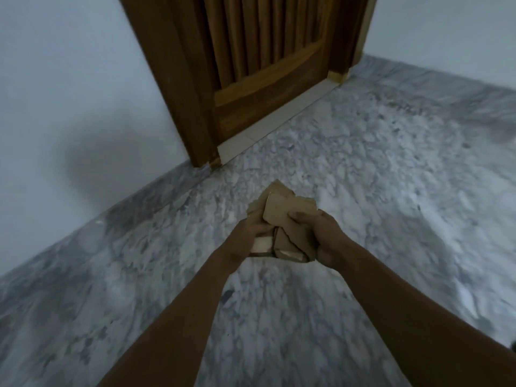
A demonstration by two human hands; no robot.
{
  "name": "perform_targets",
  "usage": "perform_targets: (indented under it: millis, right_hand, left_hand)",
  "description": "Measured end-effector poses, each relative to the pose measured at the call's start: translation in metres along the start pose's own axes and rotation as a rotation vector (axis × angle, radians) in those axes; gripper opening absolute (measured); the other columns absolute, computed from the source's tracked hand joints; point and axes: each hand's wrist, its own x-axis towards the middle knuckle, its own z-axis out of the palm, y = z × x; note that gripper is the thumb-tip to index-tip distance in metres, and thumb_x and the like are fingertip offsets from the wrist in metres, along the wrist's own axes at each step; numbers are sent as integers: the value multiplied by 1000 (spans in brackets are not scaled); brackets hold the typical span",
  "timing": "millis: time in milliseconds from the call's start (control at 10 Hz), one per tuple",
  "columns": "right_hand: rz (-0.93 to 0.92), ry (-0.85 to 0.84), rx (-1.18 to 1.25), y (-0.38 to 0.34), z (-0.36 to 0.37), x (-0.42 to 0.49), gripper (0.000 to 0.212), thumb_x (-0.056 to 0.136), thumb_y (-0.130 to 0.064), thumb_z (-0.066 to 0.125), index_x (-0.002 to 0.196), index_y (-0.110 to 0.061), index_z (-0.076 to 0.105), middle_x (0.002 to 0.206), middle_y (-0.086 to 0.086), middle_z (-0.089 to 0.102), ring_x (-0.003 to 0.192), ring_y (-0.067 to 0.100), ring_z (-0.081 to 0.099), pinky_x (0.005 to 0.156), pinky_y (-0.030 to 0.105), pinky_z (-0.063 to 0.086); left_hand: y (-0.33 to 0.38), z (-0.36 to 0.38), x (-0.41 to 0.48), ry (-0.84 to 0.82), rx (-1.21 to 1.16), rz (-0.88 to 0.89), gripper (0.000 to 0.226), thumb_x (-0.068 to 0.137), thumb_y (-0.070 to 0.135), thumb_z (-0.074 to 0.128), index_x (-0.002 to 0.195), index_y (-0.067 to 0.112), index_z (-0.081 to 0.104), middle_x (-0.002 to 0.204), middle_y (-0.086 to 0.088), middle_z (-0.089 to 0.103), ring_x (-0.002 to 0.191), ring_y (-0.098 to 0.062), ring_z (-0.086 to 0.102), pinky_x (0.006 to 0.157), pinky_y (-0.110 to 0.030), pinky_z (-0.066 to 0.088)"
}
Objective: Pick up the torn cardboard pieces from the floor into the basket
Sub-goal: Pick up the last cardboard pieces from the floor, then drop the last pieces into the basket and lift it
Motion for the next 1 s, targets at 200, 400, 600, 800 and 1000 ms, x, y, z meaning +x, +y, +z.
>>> perform_targets:
  millis: [200, 400, 600, 800, 1000]
  right_hand:
    - [20, 182, 164, -135, -55, -94, 62, 72, -27, 84, 126, -17, 55, 119, 12, 67, 103, 33, 69, 74, 43, 60]
    - [2, 384, 276, -287, -145, -256, 63, 70, -29, 75, 128, -18, 55, 120, 14, 66, 103, 35, 68, 75, 43, 60]
    - [-76, 550, 456, -413, -249, -437, 69, 71, -28, 80, 134, -17, 53, 127, 15, 66, 108, 36, 68, 72, 41, 58]
    - [-176, 692, 587, -474, -347, -561, 39, 87, -25, 62, 125, -17, 60, 119, 15, 69, 105, 35, 68, 71, 41, 57]
    - [-235, 877, 631, -485, -449, -649, 39, 79, -27, 55, 108, -5, 70, 105, 21, 71, 84, 28, 66, 66, 35, 51]
  left_hand:
    - [144, 101, -29, -111, 15, 69, 39, 100, 44, 45, 136, 31, 51, 127, 7, 62, 109, -9, 64, 69, -20, 56]
    - [312, 245, -88, -266, 259, 56, 50, 95, 58, 45, 136, 31, 52, 134, 14, 55, 125, -8, 52, 109, -35, 41]
    - [473, 415, -156, -451, 450, -12, 24, 95, 43, 54, 99, 24, 68, 102, 0, 68, 98, -20, 64, 85, -37, 51]
    - [541, 575, -206, -760, 580, 21, 39, 80, 54, 52, 104, 24, 60, 94, 10, 63, 85, -4, 59, 83, -24, 49]
    - [554, 752, -233, -988, 804, 24, 21, 98, 40, 51, 86, 24, 55, 91, -3, 56, 79, -16, 57, 63, -27, 50]
